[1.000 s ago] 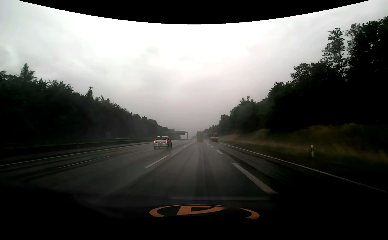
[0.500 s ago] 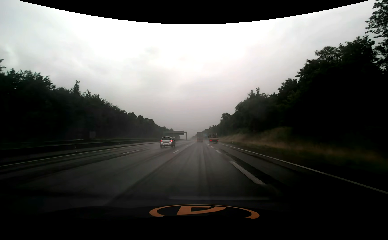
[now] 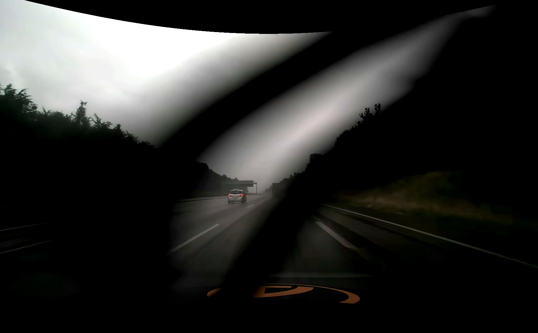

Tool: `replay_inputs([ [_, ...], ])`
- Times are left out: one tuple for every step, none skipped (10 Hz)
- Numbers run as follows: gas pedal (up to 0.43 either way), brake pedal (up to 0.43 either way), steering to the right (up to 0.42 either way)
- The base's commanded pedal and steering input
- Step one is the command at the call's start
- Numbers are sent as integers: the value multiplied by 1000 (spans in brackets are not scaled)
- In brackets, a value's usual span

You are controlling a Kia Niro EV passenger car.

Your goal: Follow the waypoints while adhering to traffic rules and regulations

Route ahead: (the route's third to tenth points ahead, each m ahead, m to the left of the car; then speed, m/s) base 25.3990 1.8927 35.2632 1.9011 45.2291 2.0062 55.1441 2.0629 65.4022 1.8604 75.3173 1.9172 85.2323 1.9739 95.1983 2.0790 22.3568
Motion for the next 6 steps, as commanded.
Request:
replay_inputs([
  [169,0,0],
  [169,0,0],
  [169,0,0],
  [169,0,0],
  [169,0,0],
  [169,0,0],
])
